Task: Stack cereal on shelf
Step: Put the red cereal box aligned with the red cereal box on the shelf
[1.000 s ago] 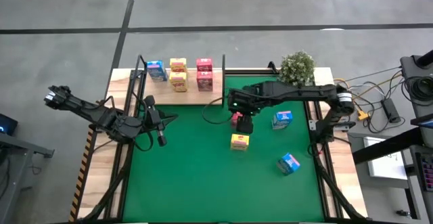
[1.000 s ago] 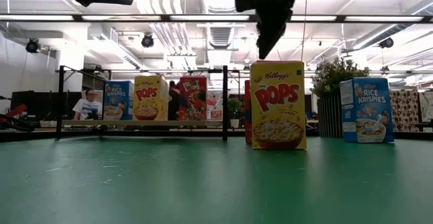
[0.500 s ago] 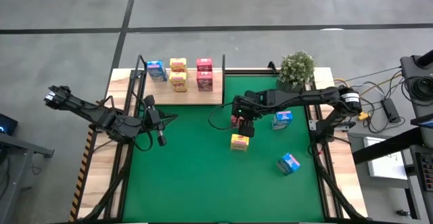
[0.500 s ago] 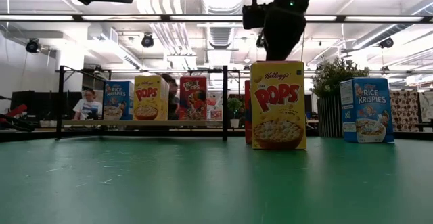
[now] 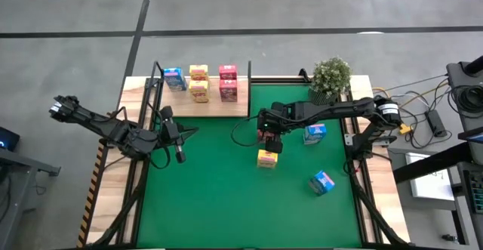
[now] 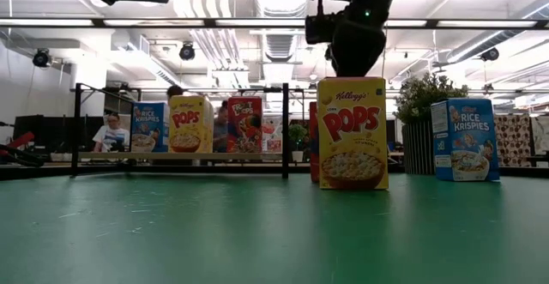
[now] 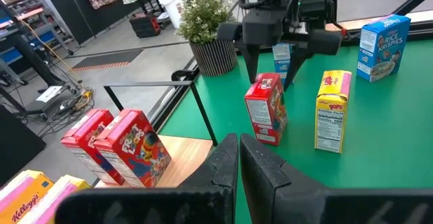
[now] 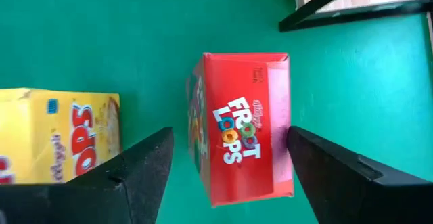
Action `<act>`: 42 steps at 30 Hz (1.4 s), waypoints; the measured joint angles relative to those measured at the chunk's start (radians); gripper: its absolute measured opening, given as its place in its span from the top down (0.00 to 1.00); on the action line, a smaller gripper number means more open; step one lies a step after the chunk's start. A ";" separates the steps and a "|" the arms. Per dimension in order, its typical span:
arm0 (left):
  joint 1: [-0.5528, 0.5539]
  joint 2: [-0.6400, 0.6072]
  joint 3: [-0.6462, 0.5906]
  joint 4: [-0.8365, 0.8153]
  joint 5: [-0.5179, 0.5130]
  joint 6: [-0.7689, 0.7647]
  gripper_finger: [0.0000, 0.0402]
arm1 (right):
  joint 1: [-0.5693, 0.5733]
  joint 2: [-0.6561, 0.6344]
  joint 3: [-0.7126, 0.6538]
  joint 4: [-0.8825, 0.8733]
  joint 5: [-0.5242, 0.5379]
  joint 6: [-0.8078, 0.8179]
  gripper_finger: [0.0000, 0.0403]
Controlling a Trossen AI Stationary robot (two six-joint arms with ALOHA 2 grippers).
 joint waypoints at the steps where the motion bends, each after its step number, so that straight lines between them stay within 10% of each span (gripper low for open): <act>1: 0.000 0.000 0.000 0.000 0.000 0.001 1.00 | 0.000 0.004 -0.002 0.004 0.003 -0.007 0.30; 25: 0.000 0.000 0.000 0.002 0.000 0.003 1.00 | -0.026 -0.004 0.032 -0.006 0.012 -0.034 0.25; 42: 0.000 0.000 -0.003 0.001 0.000 0.003 1.00 | -0.044 0.032 0.003 0.016 -0.045 -0.069 0.41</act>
